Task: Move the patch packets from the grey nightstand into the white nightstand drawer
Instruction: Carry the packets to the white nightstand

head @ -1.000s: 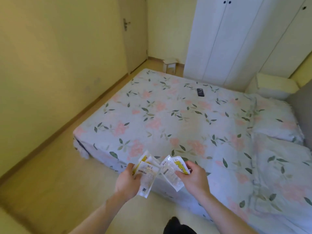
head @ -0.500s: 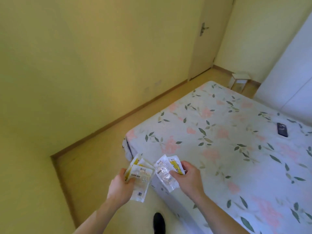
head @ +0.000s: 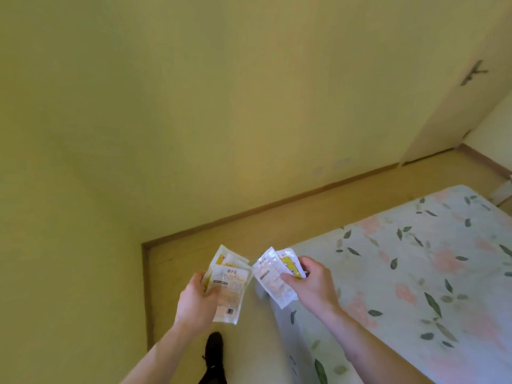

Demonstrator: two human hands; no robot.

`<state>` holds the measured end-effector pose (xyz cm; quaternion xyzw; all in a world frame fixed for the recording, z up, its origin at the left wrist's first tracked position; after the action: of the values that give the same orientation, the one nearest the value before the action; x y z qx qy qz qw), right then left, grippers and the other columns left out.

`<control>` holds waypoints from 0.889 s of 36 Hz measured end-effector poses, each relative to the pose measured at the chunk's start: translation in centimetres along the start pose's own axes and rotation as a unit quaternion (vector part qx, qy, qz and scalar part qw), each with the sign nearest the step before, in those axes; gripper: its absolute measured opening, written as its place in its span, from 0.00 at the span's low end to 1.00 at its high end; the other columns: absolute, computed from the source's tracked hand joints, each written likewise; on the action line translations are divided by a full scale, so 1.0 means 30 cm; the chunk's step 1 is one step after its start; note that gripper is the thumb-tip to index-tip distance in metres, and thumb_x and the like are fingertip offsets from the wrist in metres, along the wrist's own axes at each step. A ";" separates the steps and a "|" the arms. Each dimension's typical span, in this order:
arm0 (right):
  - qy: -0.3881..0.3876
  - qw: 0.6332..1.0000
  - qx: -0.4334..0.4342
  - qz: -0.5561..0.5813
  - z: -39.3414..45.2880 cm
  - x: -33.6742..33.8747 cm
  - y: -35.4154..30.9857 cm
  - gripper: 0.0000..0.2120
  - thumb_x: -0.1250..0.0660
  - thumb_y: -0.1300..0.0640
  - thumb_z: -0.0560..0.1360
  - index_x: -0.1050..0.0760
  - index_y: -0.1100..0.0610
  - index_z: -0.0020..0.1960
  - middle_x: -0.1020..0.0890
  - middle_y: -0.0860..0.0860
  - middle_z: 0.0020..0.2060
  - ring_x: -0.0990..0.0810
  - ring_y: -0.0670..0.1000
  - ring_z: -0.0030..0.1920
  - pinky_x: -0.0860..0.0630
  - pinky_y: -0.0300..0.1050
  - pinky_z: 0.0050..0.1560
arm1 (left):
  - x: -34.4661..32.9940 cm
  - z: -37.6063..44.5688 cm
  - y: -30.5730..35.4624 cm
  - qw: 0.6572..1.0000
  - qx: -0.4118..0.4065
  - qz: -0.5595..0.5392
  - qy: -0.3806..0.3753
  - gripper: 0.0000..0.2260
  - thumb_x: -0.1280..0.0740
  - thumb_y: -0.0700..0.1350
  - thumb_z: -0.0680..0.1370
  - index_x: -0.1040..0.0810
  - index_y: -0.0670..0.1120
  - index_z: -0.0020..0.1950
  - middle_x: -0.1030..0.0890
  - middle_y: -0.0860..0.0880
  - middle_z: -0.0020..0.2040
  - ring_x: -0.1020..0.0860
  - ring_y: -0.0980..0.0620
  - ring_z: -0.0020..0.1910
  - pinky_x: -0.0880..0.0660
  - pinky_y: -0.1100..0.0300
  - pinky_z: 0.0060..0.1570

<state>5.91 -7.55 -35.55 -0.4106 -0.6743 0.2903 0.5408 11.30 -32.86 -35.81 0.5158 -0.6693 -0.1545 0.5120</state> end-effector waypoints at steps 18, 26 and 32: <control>0.151 0.982 -0.103 0.054 0.737 -0.048 -0.223 0.06 0.23 0.52 0.71 0.18 0.44 0.45 0.14 0.39 0.38 0.17 0.38 0.38 0.24 0.35 0.37 | 0.038 0.986 0.599 0.976 -0.125 0.093 -0.153 0.06 0.36 0.43 0.81 0.24 0.54 0.55 0.18 0.56 0.48 0.19 0.57 0.44 0.25 0.61 0.36; 0.196 0.969 -0.128 0.076 1.143 0.059 -0.222 0.07 0.22 0.51 0.72 0.17 0.45 0.49 0.14 0.41 0.39 0.18 0.35 0.39 0.27 0.29 0.33 | -0.113 1.332 0.919 0.965 -0.148 0.125 -0.175 0.05 0.36 0.42 0.80 0.26 0.53 0.52 0.20 0.55 0.47 0.21 0.56 0.44 0.28 0.61 0.35; 0.201 0.966 -0.140 0.081 1.432 0.174 -0.240 0.08 0.22 0.49 0.72 0.16 0.46 0.51 0.13 0.41 0.41 0.16 0.38 0.41 0.18 0.39 0.41 | -0.201 1.554 1.155 0.962 -0.164 0.116 -0.187 0.06 0.35 0.40 0.80 0.26 0.52 0.49 0.19 0.54 0.45 0.20 0.57 0.41 0.28 0.64 0.34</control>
<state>-37.81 -4.31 -37.56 -0.5854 -0.5498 0.1474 0.5774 -46.85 -28.17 -33.47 0.3054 -0.7737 -0.2956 0.4698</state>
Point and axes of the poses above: each hand's wrist, its own z-axis towards the middle knuckle, its own x-axis out of the back of the hand, y = z × x, the point moved 1 cm from there along z, towards the middle knuckle
